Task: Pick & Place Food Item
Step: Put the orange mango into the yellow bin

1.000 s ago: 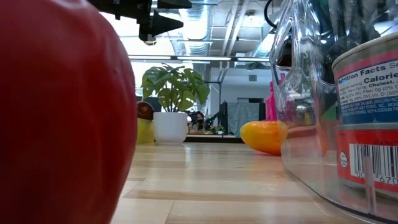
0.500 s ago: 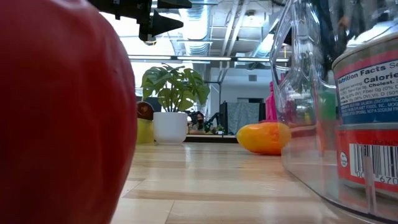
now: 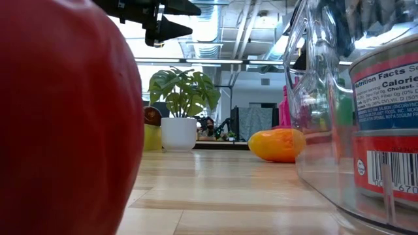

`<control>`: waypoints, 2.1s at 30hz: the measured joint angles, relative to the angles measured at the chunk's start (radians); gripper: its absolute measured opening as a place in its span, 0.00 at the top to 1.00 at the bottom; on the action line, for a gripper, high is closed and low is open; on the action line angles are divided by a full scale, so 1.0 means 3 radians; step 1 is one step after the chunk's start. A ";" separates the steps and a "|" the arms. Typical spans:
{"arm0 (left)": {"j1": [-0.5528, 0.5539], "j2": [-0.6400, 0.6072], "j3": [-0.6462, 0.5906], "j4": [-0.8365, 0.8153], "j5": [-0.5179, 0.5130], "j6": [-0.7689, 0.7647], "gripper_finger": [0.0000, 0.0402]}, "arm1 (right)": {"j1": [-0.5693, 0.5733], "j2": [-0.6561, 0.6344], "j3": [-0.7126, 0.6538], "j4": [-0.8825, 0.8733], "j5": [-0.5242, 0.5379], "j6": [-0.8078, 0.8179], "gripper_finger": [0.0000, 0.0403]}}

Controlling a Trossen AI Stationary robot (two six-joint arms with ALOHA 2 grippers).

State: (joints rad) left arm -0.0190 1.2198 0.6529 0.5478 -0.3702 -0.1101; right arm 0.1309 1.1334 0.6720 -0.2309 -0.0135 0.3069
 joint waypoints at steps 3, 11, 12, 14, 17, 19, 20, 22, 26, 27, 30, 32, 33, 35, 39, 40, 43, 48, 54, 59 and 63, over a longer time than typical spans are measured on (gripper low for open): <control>0.0000 0.0000 0.0000 0.0002 -0.0001 0.0000 0.24 | 0.0001 -0.0077 0.0000 -0.0035 0.0072 -0.0001 1.00; 0.0000 0.0000 0.0000 0.0012 -0.0005 0.0000 0.24 | 0.0196 -0.0368 0.0000 -0.0185 0.0436 -0.0141 1.00; 0.0000 0.0001 0.0000 0.0033 -0.0008 0.0000 0.24 | 0.0249 -0.0406 0.0000 -0.0178 0.0563 -0.0153 1.00; -0.0001 0.0000 0.0000 0.0083 -0.0017 0.0000 0.24 | 0.0369 -0.0484 0.0000 -0.0176 0.0823 -0.0176 1.00; -0.0002 0.0000 0.0000 0.0118 -0.0017 0.0000 0.24 | 0.0580 -0.0558 0.0000 -0.0174 0.1186 -0.0184 1.00; -0.0002 0.0000 0.0001 0.0128 -0.0017 0.0000 0.24 | 0.0727 -0.0593 0.0000 -0.0172 0.1398 -0.0187 1.00; -0.0002 0.0001 0.0001 0.0125 -0.0017 0.0000 0.24 | 0.0801 -0.0606 0.0000 -0.0169 0.1510 -0.0185 1.00; -0.0002 0.0001 0.0001 0.0131 -0.0017 0.0000 0.24 | 0.0955 -0.0621 0.0000 -0.0155 0.1741 -0.0184 1.00; -0.0001 0.0000 0.0001 0.0149 -0.0015 0.0000 0.24 | 0.1254 -0.0619 0.0000 -0.0047 0.2209 -0.0178 1.00; -0.0001 0.0000 0.0001 0.0149 -0.0015 0.0000 0.24 | 0.1323 -0.0619 0.0000 -0.0045 0.2303 -0.0176 1.00; -0.0001 0.0000 0.0001 0.0149 -0.0015 -0.0002 0.24 | 0.1516 -0.0618 0.0000 -0.0048 0.2532 -0.0130 1.00; -0.0001 0.0000 0.0001 0.0148 -0.0014 -0.0008 0.24 | 0.1634 -0.0618 0.0000 -0.0049 0.2673 -0.0054 1.00; -0.0001 0.0001 0.0001 0.0148 -0.0014 -0.0014 0.24 | 0.1692 -0.0618 0.0000 -0.0049 0.2745 -0.0009 1.00; -0.0001 0.0000 0.0001 0.0148 -0.0013 -0.0104 0.24 | 0.1803 -0.0618 0.0000 -0.0049 0.2885 0.0075 1.00; -0.0002 0.0060 0.0005 0.0065 0.0121 -0.0204 0.24 | 0.1990 -0.0587 0.0000 -0.0049 0.3110 0.0140 1.00; -0.0010 0.0089 0.0001 0.0017 0.0200 -0.0210 0.24 | 0.2033 -0.0576 0.0000 -0.0051 0.3158 0.0140 1.00; -0.0034 0.0257 0.0004 0.0065 0.0471 -0.0210 0.24 | 0.2123 -0.0544 0.0000 -0.0051 0.3307 0.0126 1.00; -0.0049 0.0646 0.0003 0.0160 0.0694 -0.0158 0.24 | 0.2204 -0.0548 0.0000 -0.0050 0.3366 0.0122 1.00; -0.0044 0.1098 0.0001 0.0301 0.0716 -0.0154 0.24 | 0.2228 -0.0549 0.0000 -0.0041 0.3366 0.0113 1.00; -0.0044 0.1404 0.0001 0.0614 0.0718 -0.0145 0.24 | 0.2225 -0.0549 0.0000 -0.0044 0.3366 0.0113 1.00; -0.0044 0.1653 0.0001 0.0930 0.0724 -0.0146 0.24 | 0.2222 -0.0549 0.0000 -0.0045 0.3366 0.0113 1.00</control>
State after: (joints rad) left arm -0.0322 1.7157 0.6533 0.8268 -0.1532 -0.1537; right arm 0.7975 0.9688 0.6720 -0.2443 0.9962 0.3408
